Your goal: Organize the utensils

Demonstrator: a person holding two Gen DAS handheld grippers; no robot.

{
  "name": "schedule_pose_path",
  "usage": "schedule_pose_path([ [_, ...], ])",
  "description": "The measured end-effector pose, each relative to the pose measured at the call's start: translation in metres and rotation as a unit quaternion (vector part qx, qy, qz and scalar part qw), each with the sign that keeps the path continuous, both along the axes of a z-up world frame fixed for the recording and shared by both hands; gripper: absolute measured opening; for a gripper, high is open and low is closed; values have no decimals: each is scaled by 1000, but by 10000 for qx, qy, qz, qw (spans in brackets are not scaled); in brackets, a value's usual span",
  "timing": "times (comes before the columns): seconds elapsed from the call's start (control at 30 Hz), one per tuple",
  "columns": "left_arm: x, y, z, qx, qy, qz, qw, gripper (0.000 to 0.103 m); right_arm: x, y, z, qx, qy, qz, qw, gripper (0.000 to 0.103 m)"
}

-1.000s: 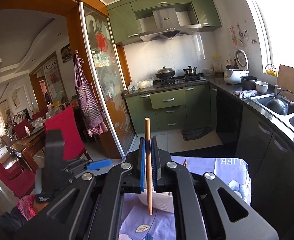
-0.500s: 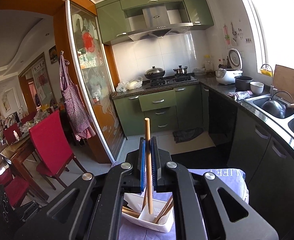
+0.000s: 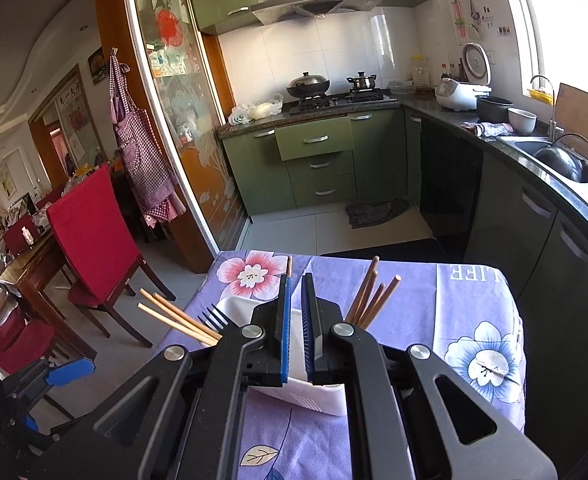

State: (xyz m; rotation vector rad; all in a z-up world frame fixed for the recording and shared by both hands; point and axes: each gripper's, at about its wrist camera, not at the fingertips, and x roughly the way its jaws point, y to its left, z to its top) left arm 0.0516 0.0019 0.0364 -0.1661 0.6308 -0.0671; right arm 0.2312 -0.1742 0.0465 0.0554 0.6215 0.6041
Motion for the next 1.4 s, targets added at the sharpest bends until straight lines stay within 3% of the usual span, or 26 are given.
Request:
schedule_pose_path([
  [0.2,-3,2,-5,-81,17,85,9999,75,-37,-13,-4,181,-254,54,9995,11],
  [0.27,-5,2,-7,-41,12,137,9999,77,-55,-20,-9,206,-327,44,9992,21],
  [0.33,-6,1,-9,25,-6,178,9998,81,-75,-29,-16,218,-420,-13,9989,48],
  [0.43,-10,-1,-12,126,-37,183,9997,86,-108,-41,-30,218,-635,-146,9976,63],
  [0.6,-20,0,-22,124,-6,166,9998,88,-156,-62,-55,176,-724,-513,9959,75],
  [0.73,-32,0,-29,164,-58,213,9996,90,-194,-72,-75,63,-997,-910,9908,97],
  [0.93,-52,-3,-37,300,-180,267,9990,93,-234,-81,-94,-107,-1388,-1427,9799,98],
  [1.2,-72,-5,-37,520,-316,378,9974,95,-233,-90,-91,-68,-1278,-1641,9781,98],
  [1.4,-79,0,-35,356,-304,377,9982,95,-235,-88,-90,-172,-1219,-1621,9791,98],
])
